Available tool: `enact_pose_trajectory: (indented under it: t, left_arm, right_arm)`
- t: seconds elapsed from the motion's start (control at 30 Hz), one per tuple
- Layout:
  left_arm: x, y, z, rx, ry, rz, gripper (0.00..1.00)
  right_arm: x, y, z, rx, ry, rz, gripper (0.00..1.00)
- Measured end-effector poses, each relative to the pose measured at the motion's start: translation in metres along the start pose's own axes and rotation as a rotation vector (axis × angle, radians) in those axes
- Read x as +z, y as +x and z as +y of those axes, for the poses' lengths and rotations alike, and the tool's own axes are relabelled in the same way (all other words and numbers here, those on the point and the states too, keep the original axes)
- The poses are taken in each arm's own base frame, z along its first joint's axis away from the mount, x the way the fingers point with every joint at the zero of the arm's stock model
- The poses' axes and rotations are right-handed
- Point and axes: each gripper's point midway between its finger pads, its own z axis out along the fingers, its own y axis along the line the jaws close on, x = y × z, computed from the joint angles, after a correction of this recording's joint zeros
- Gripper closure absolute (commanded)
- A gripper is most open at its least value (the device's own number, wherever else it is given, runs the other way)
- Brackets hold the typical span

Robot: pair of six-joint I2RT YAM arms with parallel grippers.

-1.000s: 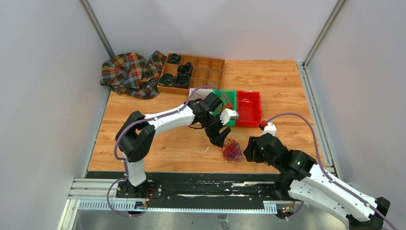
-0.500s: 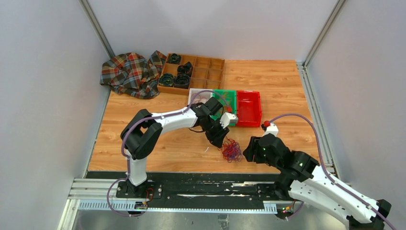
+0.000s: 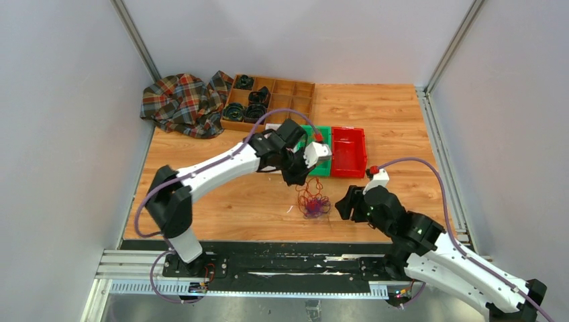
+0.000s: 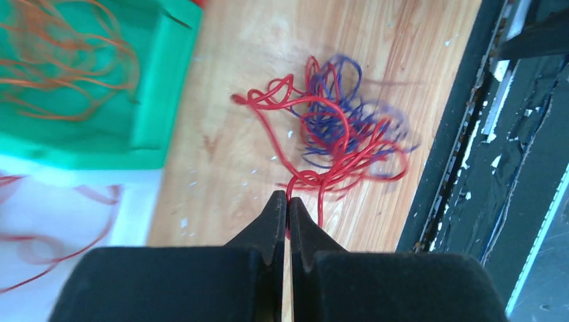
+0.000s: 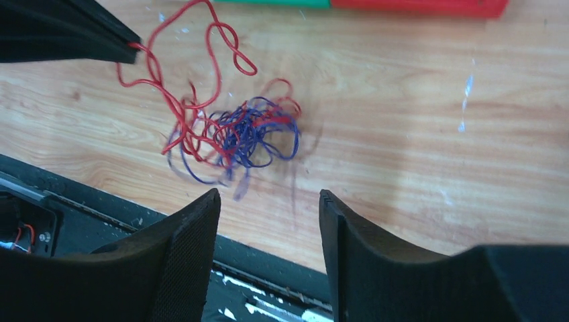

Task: Untangle the cables

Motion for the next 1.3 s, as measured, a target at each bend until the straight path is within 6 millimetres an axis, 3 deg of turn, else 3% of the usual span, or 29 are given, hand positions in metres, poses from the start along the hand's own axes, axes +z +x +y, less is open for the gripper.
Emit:
enact_pose_trajectory:
  t: [0.2,0.33,0.47,0.67,0.9,1.3]
  left_arm:
    - [-0.084,-0.046,-0.008,0.177,-0.120,-0.133,0.99]
    - [-0.115,-0.053,-0.015,0.224,-0.151,-0.157,0.99]
    - [-0.124,-0.043,-0.018,0.229,-0.163,-0.118,0.99]
    - [-0.138,-0.037,-0.022,0.228,-0.181,-0.102,0.99]
    - [-0.156,-0.042,-0.029,0.227,-0.197,-0.143,0.99]
    - [-0.168,-0.056,-0.036,0.193,-0.192,-0.192,1.00]
  right_arm:
    - [0.008,-0.034,0.029,-0.071,-0.091,-0.112,0.37]
    - [0.017,-0.057,0.057,-0.118,-0.163,-0.169,0.32]
    - [0.025,-0.074,0.086,-0.171,-0.231,-0.214,0.31]
    - [0.018,-0.089,0.126,-0.220,-0.349,-0.292,0.30]
    - [0.009,-0.106,0.149,-0.212,-0.433,-0.373,0.30]
    - [0.016,-0.101,0.174,-0.231,-0.521,-0.365,0.30]
